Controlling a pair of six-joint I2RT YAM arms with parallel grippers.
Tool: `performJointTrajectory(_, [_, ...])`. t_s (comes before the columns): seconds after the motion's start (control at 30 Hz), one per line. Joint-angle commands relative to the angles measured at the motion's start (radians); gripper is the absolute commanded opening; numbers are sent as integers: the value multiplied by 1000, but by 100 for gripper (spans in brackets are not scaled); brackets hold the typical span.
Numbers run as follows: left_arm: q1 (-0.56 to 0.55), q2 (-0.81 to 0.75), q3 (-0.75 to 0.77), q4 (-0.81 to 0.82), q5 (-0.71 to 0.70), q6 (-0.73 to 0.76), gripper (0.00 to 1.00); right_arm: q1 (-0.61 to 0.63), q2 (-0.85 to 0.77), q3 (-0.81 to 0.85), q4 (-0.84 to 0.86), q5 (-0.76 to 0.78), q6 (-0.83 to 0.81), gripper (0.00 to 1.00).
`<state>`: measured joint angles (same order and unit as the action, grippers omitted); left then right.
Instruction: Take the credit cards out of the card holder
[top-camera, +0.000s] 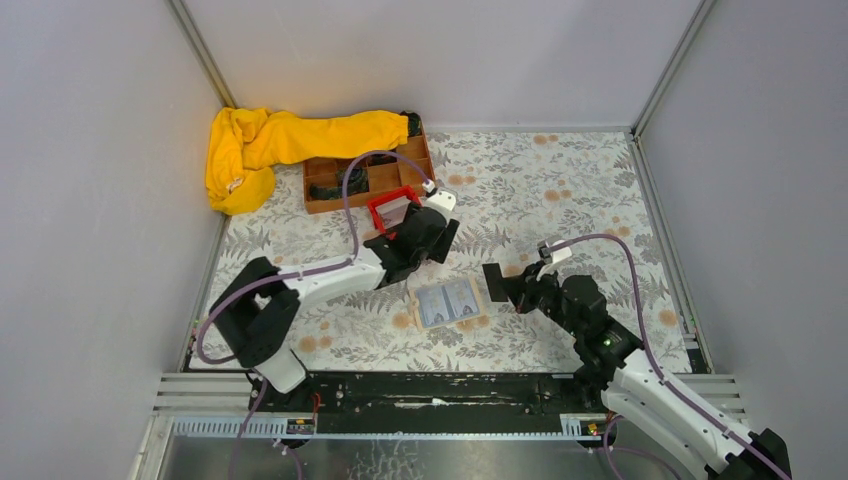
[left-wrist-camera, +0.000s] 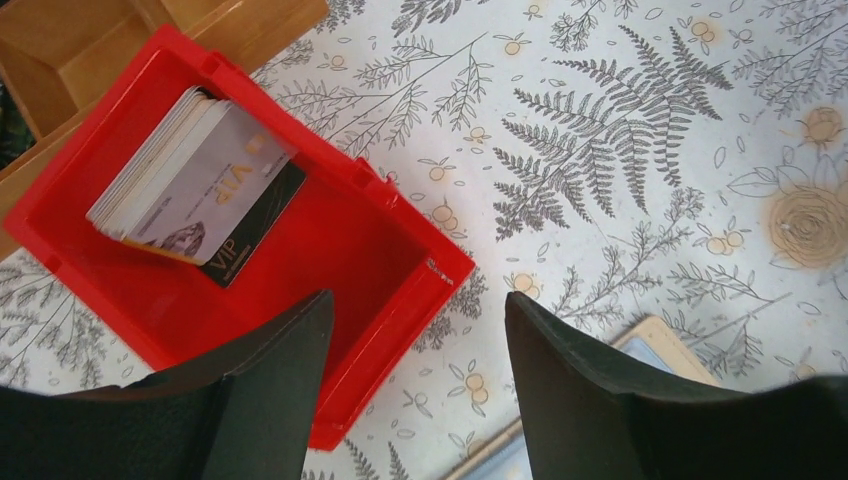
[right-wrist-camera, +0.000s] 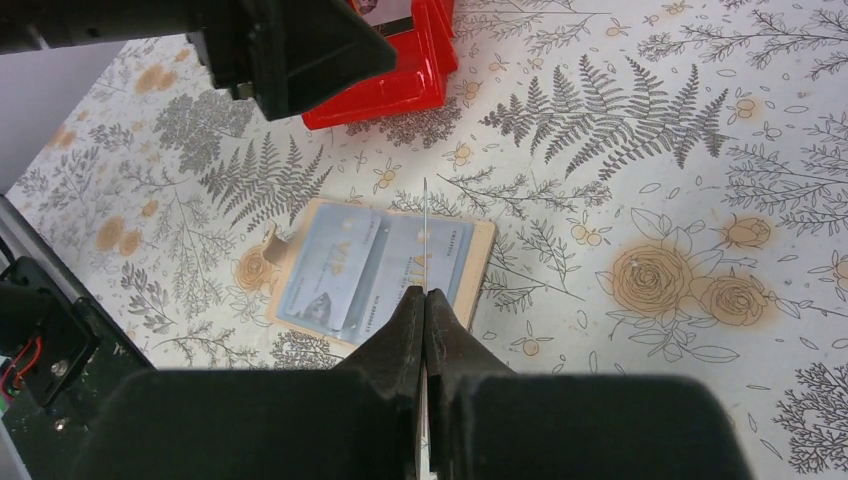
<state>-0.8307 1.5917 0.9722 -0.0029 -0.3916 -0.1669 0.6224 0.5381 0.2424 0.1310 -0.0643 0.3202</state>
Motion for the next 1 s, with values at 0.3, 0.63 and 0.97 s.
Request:
performJointTrajectory(0.3, [23,149,91,3,2,-46,69,-1,38,24,21,31,-34,0])
performJointTrajectory(0.63, [55,218,119,16,52,-32,69,-1,50,21,31,25,-35,0])
performJointTrajectory(0.97, [56,245,135,11,132,-4,70,-1,50,19,33,25,-37,0])
